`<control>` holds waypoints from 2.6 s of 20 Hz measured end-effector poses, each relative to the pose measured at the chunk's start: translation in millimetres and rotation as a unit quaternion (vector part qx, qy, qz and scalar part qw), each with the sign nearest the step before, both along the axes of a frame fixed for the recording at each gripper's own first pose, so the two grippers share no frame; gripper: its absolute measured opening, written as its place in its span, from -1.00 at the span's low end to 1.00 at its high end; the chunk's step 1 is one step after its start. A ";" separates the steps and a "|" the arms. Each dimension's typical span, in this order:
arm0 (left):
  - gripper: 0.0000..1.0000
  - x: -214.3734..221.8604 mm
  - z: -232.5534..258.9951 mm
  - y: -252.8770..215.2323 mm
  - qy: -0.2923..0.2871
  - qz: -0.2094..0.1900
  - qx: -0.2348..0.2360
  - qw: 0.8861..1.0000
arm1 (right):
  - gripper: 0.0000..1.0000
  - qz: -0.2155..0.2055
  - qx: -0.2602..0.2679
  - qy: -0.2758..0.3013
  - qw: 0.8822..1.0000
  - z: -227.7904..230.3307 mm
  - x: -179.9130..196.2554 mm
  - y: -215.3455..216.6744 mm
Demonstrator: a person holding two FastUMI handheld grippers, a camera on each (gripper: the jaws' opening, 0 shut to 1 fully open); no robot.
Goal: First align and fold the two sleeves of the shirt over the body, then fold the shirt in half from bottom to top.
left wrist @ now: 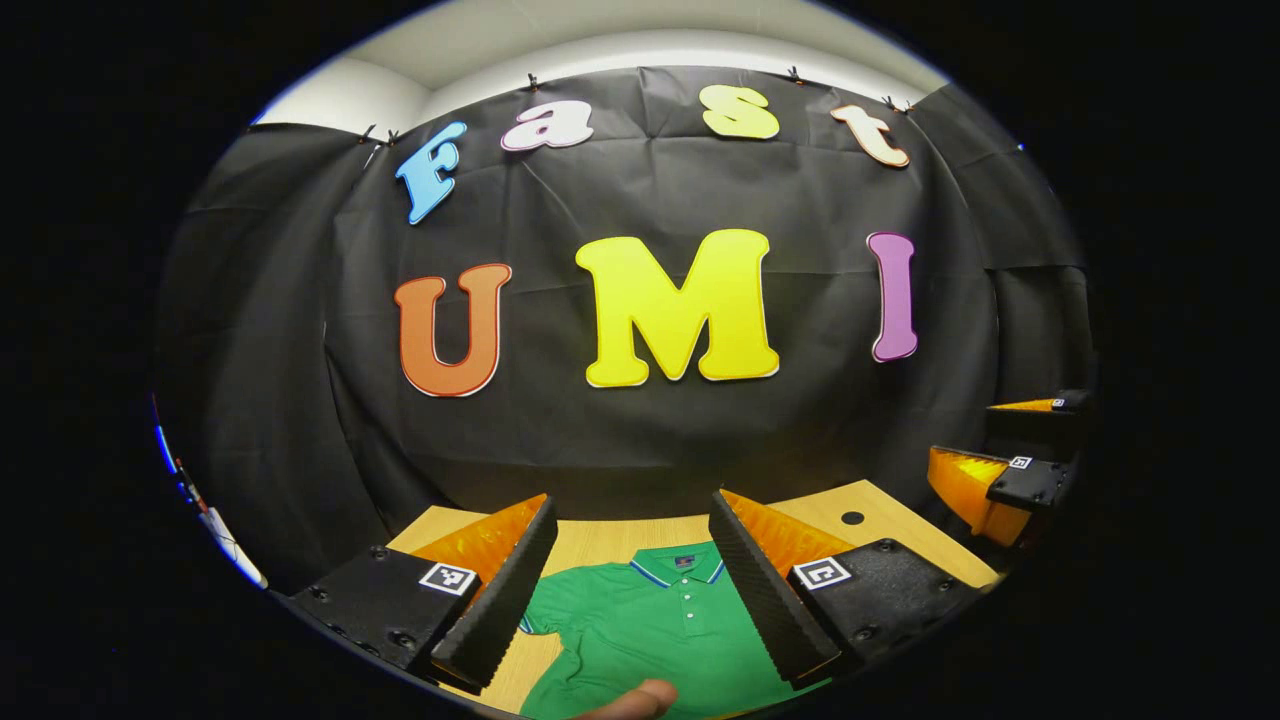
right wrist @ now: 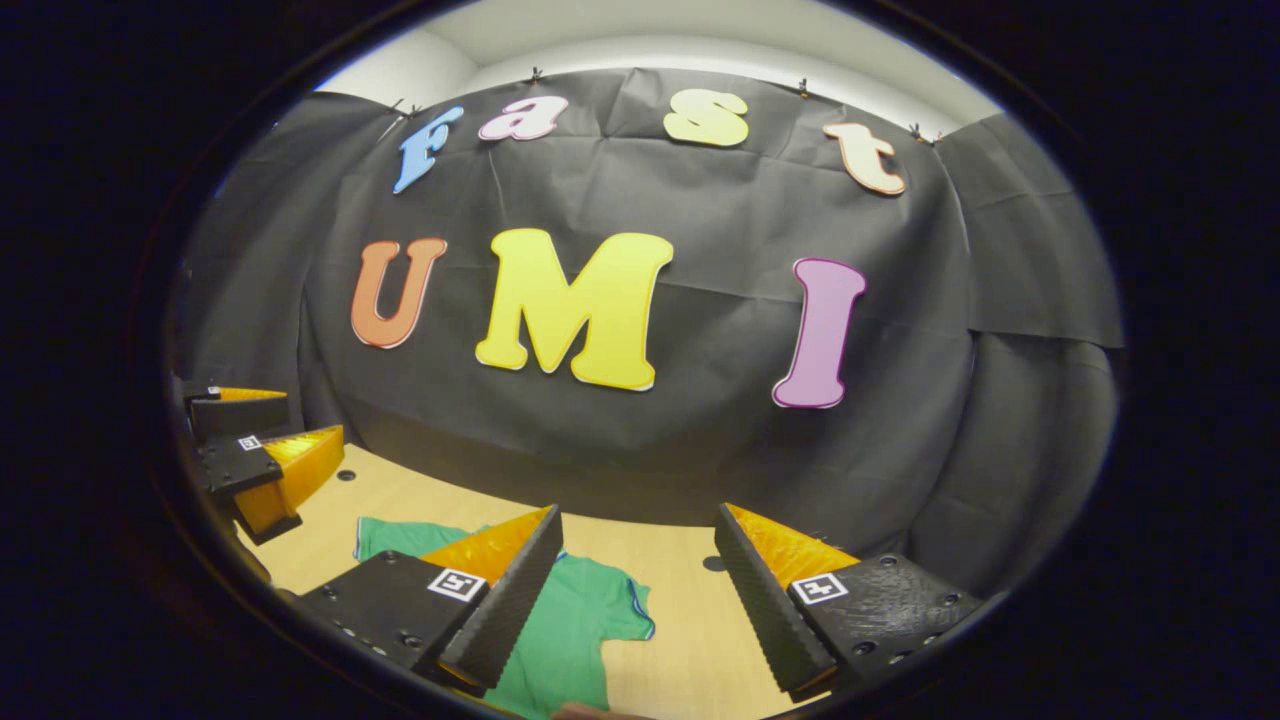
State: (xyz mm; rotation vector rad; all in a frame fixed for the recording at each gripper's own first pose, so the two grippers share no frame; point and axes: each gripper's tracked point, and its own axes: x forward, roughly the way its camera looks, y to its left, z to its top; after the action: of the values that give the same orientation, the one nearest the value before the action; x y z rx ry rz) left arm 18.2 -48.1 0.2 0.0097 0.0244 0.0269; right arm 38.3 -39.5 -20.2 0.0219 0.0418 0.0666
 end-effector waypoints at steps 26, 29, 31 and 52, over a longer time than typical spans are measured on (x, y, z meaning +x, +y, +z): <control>0.99 -79.3 -78.8 -23.5 0.145 0.134 0.020 0.980 | 0.37 0.080 -0.036 0.343 0.935 -331.9 201.4 2.2; 0.99 -79.2 -83.4 -27.4 0.150 0.136 0.005 0.979 | -0.02 0.071 0.004 0.374 0.925 -338.3 201.5 6.5; 0.99 -78.1 -84.6 -31.5 0.152 0.132 0.006 0.980 | -0.27 0.066 0.024 0.383 0.921 -338.5 202.3 6.3; 0.99 -100.4 -83.7 28.4 0.139 0.129 -0.018 0.982 | -0.96 0.101 0.054 0.340 0.933 -250.3 189.4 87.2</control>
State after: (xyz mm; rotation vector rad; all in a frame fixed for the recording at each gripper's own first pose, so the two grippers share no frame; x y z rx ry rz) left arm -82.2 -19.8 -83.5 -0.0264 0.3064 0.2845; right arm 227.7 47.6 -270.4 0.1501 0.7361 0.2658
